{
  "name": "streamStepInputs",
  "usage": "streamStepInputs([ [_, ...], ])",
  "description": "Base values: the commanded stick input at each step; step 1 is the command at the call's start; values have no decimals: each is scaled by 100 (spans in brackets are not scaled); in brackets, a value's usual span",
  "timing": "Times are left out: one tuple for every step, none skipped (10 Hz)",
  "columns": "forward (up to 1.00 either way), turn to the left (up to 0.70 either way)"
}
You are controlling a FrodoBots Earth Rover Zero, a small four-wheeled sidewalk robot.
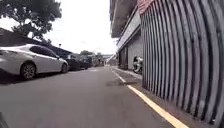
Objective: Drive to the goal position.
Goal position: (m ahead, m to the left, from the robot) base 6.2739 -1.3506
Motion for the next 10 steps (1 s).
streamStepInputs([
  [45, 0],
  [45, 0],
  [45, 0],
  [45, 0],
  [45, 0],
  [45, 0],
  [45, 0],
  [45, 0],
  [45, 0],
  [45, 0],
])
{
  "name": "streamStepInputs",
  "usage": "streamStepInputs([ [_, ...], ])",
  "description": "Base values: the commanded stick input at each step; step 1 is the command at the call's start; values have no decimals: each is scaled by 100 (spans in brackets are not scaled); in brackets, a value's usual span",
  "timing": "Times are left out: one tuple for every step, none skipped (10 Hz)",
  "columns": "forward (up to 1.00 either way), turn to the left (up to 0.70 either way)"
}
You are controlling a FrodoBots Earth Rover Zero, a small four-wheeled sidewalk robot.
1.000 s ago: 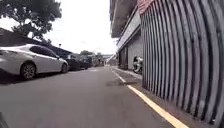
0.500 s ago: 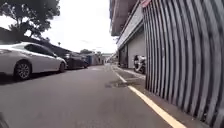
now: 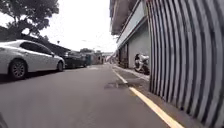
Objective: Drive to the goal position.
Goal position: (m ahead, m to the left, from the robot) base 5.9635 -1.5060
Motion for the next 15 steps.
streamStepInputs([
  [45, 0],
  [45, 0],
  [45, 0],
  [45, 0],
  [45, 0],
  [45, 0],
  [45, 0],
  [45, 0],
  [45, 0],
  [45, 0],
  [45, 0],
  [45, 0],
  [45, 0],
  [45, 0],
  [45, 0],
])
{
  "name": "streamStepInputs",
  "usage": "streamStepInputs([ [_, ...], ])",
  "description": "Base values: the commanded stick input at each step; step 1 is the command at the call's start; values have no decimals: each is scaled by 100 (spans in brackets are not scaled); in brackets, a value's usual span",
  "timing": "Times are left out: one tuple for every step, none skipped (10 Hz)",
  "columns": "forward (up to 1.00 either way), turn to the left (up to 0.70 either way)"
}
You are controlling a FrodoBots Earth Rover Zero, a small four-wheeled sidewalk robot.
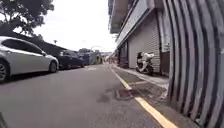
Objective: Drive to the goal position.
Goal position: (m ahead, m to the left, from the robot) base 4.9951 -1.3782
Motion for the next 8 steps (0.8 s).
streamStepInputs([
  [45, 0],
  [45, 0],
  [45, 0],
  [45, 0],
  [45, 0],
  [45, 0],
  [45, 0],
  [45, 0],
])
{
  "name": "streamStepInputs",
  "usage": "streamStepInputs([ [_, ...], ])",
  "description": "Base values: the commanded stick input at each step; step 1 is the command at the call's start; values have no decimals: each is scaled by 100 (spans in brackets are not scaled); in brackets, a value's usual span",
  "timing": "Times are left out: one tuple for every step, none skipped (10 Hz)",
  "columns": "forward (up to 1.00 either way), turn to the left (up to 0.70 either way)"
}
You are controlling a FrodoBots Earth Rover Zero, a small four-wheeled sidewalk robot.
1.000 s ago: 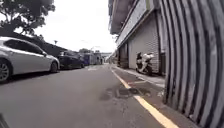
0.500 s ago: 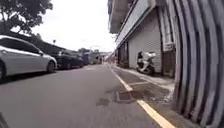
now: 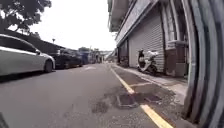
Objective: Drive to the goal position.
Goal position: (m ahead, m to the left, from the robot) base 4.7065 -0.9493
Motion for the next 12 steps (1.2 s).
streamStepInputs([
  [45, 0],
  [45, 0],
  [45, 0],
  [45, 0],
  [45, 0],
  [45, 0],
  [45, 0],
  [45, 0],
  [45, 0],
  [45, 0],
  [45, 0],
  [45, 0],
])
